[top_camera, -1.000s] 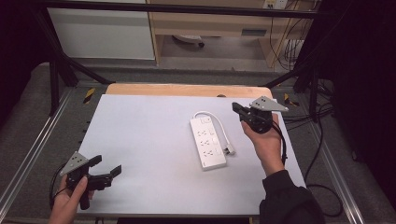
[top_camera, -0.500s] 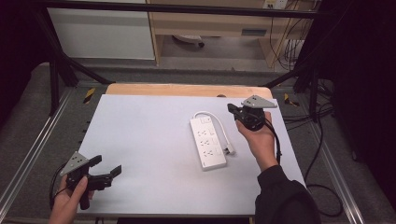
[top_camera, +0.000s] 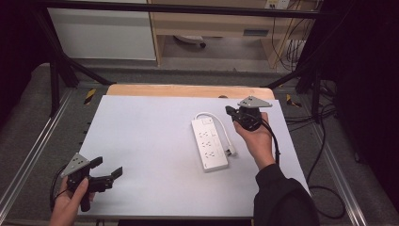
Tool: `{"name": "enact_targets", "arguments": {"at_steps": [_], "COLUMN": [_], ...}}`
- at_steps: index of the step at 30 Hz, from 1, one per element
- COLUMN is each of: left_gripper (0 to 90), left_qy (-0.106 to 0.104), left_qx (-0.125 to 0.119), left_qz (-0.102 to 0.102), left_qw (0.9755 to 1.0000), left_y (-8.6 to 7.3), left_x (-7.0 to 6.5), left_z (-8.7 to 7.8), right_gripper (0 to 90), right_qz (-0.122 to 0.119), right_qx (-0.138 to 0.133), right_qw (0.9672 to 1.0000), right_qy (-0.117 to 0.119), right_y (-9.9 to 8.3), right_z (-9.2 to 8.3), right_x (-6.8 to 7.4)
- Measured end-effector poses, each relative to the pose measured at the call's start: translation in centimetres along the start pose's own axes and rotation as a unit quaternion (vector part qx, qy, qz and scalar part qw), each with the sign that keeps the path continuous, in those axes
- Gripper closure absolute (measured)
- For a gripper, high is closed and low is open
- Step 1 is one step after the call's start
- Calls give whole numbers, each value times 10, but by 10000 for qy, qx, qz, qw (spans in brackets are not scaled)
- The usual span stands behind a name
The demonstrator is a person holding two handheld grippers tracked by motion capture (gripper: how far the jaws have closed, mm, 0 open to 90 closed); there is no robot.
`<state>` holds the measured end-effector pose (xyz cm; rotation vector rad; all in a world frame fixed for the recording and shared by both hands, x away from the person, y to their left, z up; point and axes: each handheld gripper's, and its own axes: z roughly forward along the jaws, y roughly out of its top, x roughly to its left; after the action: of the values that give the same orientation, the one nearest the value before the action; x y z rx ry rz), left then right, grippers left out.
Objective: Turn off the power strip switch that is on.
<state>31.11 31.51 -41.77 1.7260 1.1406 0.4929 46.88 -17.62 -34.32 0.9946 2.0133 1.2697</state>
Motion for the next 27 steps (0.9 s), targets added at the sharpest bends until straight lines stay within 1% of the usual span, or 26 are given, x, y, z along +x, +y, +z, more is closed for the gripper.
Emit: {"name": "enact_targets", "arguments": {"at_steps": [13,14,18,23,27], "left_gripper": [55,55,55,55,55], "left_qy": [-19,-17,-31,-29,-39], "left_qx": [-11,-11,26,16,13], "left_qz": [-8,-7,46,28,39], "left_qw": [10000,10000,10000,10000,10000], "left_y": [0,0,0,0,0], "left_x": [0,0,-1,-1,-1], "left_z": [0,0,1,0,0], "right_gripper": [900,900,900,900,900], "right_qz": [42,79,84,176,158], "right_qx": [251,261,297,317,335], "right_qw": [9996,9996,9995,9993,9993], "right_qy": [87,87,84,57,86], "right_y": [-10,-11,-14,-19,-21], "right_z": [17,18,22,25,27], "right_x": [6,7,8,11,14]}}
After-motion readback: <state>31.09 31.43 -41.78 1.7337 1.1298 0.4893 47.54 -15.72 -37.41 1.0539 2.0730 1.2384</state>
